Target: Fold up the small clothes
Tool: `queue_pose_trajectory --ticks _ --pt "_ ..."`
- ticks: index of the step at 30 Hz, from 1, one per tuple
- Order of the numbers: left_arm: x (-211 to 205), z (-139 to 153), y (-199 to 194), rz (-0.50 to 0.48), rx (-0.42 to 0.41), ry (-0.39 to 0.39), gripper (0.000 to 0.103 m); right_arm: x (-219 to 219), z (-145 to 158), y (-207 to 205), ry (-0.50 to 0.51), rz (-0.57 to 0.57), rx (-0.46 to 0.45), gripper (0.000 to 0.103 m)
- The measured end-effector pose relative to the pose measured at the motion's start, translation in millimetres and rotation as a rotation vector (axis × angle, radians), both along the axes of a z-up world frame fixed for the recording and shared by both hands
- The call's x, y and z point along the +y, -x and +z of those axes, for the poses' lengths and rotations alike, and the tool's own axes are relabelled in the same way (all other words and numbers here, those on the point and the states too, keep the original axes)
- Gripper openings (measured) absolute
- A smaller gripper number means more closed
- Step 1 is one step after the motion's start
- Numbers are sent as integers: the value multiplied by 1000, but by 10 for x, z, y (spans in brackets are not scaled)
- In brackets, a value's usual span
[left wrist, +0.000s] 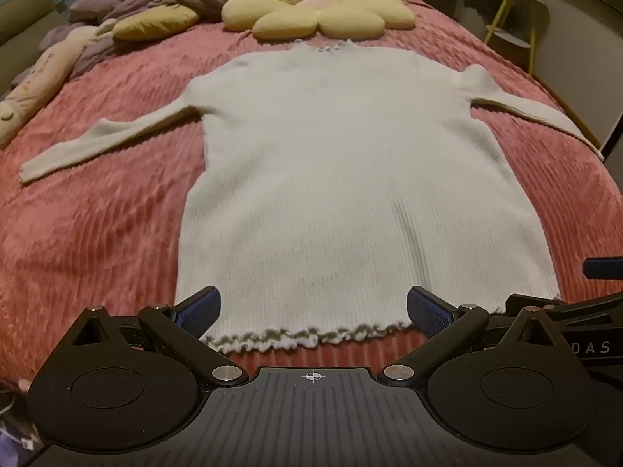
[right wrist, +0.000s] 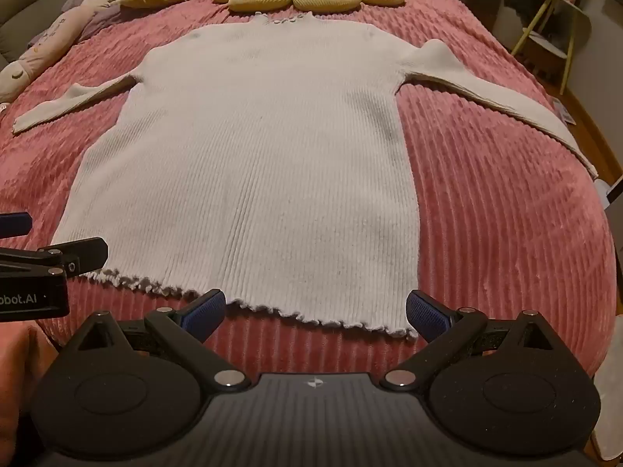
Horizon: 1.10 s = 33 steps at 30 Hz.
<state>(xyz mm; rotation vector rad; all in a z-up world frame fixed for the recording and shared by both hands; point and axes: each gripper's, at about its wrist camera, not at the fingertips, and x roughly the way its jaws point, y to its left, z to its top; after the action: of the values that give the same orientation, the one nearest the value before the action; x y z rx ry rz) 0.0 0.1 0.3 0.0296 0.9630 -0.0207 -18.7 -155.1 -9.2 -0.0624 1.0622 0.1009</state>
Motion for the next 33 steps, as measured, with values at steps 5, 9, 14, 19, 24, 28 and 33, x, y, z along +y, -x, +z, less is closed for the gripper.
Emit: queue_pose_trajectory --ticks 5,9,14,19,24,28,33 --pt "-6 1 -2 0 5 -2 103 -16 -15 4 1 -3 -5 99" --pt "-1 4 1 1 4 0 103 -25 -30 6 0 -3 -4 99" --pt "-29 -42 19 1 2 -2 103 -49 -43 9 1 -4 -8 99" --pt "-27 -18 38 1 2 -1 103 -73 -70 3 0 -7 -4 99" --pt "-28 -17 36 2 3 -1 103 -20 -14 1 0 -4 -8 99" --pt "-25 -18 37 2 4 -2 103 4 9 22 -2 -4 -6 99" --pt "-22 -18 36 1 4 -1 103 -20 -12 19 -7 -2 -8 99"
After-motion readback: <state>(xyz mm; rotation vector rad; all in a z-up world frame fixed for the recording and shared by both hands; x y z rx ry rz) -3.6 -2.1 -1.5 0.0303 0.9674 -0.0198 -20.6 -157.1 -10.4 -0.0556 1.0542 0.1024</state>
